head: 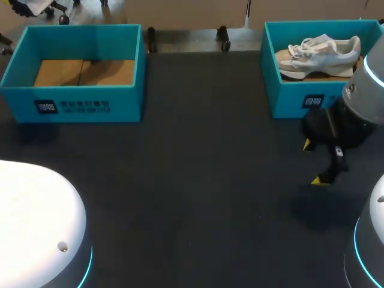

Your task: Take the shoe out of the shoebox, open the shoe tongue, remove and reinsert the insole, then place the shoe into the shoebox

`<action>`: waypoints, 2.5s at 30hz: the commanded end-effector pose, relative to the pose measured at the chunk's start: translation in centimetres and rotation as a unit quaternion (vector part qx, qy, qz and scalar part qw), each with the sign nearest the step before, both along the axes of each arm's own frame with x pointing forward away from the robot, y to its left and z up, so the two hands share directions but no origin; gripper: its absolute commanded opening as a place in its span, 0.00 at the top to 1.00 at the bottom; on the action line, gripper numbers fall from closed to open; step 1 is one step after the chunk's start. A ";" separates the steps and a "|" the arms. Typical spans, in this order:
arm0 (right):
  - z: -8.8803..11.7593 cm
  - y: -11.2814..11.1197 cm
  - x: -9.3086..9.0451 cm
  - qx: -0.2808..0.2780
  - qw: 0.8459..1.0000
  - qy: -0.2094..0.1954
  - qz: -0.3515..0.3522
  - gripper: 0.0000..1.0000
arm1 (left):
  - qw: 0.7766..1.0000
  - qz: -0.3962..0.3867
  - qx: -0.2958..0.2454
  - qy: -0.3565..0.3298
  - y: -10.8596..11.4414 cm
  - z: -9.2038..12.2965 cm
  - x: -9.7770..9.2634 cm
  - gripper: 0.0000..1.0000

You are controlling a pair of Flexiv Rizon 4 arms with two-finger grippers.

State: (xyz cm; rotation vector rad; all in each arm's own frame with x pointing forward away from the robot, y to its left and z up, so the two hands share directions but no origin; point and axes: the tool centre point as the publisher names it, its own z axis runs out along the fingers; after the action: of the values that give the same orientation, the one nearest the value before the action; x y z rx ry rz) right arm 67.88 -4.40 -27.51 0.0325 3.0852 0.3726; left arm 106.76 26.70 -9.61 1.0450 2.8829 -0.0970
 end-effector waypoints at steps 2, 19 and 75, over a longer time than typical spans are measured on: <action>-0.1 0.0 -0.1 0.000 1.000 -0.002 -0.001 0.00 | 1.000 -0.006 0.003 -0.004 -0.1 0.0 -0.2 1.00; -0.1 0.0 -0.1 0.000 1.000 -0.002 -0.001 0.00 | 0.970 -0.225 0.071 -0.065 3.0 0.4 1.9 1.00; -0.1 0.0 -0.1 0.000 1.000 -0.002 -0.001 0.00 | 0.895 -0.428 0.117 -0.040 5.7 -9.0 5.7 1.00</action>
State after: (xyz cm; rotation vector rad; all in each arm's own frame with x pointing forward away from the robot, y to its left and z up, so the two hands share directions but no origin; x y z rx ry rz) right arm 67.88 -4.40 -27.51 0.0324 3.0852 0.3726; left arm 112.69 32.42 -18.81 2.2145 2.1706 0.2438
